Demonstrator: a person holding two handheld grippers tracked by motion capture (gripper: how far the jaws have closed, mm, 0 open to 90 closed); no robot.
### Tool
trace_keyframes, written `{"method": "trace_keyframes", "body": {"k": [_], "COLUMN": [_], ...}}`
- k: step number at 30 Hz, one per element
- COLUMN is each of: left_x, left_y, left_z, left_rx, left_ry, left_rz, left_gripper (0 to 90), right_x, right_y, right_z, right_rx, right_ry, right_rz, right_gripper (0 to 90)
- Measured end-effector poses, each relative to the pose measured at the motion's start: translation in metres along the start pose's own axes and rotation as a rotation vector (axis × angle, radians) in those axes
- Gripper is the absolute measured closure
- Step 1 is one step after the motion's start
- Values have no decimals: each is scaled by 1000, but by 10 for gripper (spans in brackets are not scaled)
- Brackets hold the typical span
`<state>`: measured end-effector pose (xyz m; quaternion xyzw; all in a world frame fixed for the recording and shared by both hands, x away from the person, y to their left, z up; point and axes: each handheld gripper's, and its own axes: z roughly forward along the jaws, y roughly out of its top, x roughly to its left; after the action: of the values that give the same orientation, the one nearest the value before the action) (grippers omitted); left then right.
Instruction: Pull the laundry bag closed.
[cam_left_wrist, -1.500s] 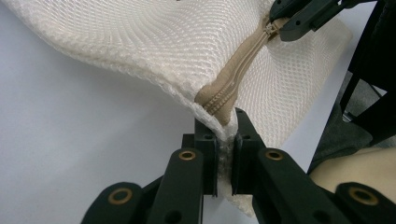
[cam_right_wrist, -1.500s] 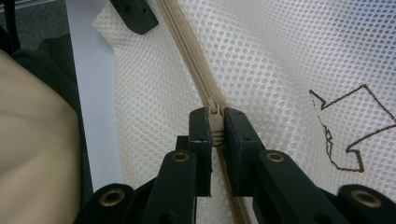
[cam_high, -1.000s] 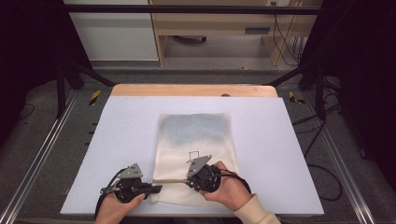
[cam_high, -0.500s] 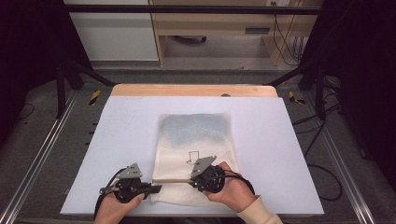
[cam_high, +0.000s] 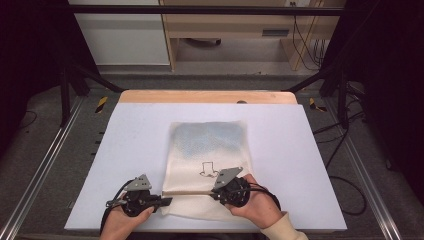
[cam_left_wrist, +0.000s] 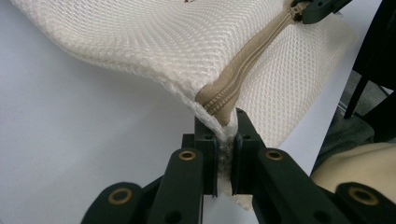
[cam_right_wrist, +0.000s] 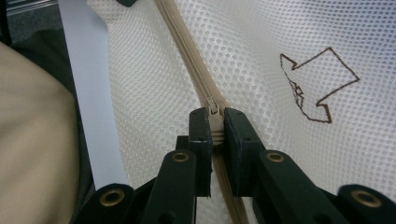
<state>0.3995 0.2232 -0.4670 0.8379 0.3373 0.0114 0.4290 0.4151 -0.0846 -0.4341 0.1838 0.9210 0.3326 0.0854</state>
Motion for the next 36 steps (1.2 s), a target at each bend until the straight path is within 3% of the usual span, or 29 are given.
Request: {"method": "trace_keyframes", "body": {"k": [36], "left_x": [1], "left_y": [0], "left_z": [0], "left_rx": [11], "left_ry": [10], "left_rz": [5], "left_gripper": [835], "right_x": [-7], "right_y": [-23], "right_z": [-15], "right_rx": [-23], "right_ry": [-34], "right_rz": [58], "right_gripper": [820]}}
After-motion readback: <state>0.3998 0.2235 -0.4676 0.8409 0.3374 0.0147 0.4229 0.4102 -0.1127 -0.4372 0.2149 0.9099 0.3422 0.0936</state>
